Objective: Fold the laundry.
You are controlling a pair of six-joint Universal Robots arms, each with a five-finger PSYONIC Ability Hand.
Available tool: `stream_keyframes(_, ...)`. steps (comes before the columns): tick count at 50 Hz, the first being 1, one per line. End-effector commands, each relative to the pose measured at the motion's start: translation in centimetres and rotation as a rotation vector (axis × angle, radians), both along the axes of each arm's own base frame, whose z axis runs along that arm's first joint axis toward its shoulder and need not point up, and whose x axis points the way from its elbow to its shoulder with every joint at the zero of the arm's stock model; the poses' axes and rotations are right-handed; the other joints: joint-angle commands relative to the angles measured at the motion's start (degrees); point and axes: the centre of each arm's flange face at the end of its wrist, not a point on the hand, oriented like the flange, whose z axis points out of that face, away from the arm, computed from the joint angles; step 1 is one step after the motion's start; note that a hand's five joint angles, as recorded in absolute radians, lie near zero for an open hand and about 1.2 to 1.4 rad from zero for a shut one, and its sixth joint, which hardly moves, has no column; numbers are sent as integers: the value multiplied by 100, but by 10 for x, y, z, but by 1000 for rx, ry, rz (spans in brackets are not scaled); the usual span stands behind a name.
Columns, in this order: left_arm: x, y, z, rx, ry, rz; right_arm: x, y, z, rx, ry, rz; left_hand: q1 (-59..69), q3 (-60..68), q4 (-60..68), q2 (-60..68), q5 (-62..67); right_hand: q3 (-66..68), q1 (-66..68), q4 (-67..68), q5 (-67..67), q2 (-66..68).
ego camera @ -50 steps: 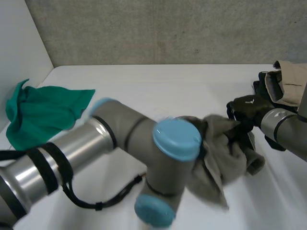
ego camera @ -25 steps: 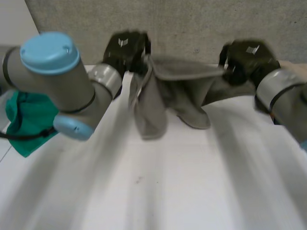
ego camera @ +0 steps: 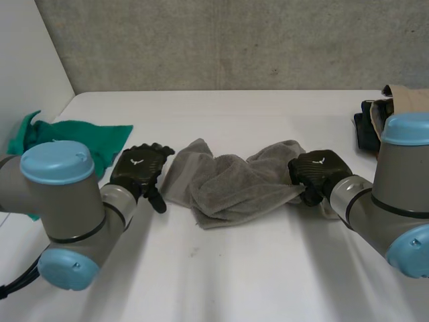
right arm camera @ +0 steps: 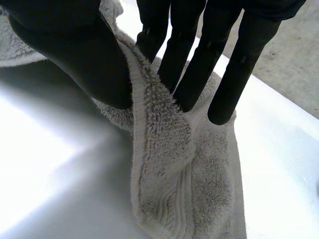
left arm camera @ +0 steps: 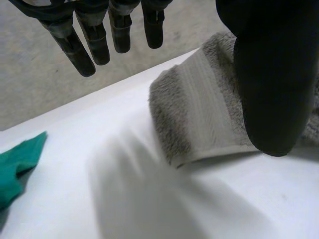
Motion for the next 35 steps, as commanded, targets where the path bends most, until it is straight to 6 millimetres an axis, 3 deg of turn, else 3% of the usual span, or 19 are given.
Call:
stream_keyframes(1,1,1,-25,70,-14,-15,0,3,8,23,-42,-19,651,591,660,647,551,1181,1635,1143,1231,1273)
stream_keyframes(10,-8,-35,-40,53,-49,-30,0,8,12,42,-52,-18,1374,1314,1384,1370,1274,1181,1635,1143,1231,1273)
stream_keyframes(20,-34,-46,-46,46,-30,-135,-4,6,10,48,-49,-32,2081,2021,2090,2077,1981,1181,1635,1143,1231,1273)
stream_keyframes(23,-41,-50,-50,34,-48,-152,-6,4,10,48,-50,-39,2635,2575,2644,2631,2535,1181,1635,1143,1231,1273)
stream_keyframes(27,-46,-54,-55,11,-98,-171,-8,2,10,46,-49,-45,4766,4706,4775,4761,4666,1181,1635,1143,1231,1273)
stream_keyframes(28,-46,-55,-53,1,-119,-167,-8,1,10,44,-49,-48,6803,6743,6813,6799,6703,1181,1635,1143,1231,1273)
stream_keyframes(31,-44,-56,-38,-34,-139,-141,-11,-4,15,27,-46,-56,6824,6764,6833,6819,6724,1181,1635,1143,1231,1273)
stream_keyframes(35,-33,-48,12,-114,-122,-74,-14,-14,26,-23,-24,-63,6824,6764,6833,6819,6724,1181,1635,1143,1231,1273)
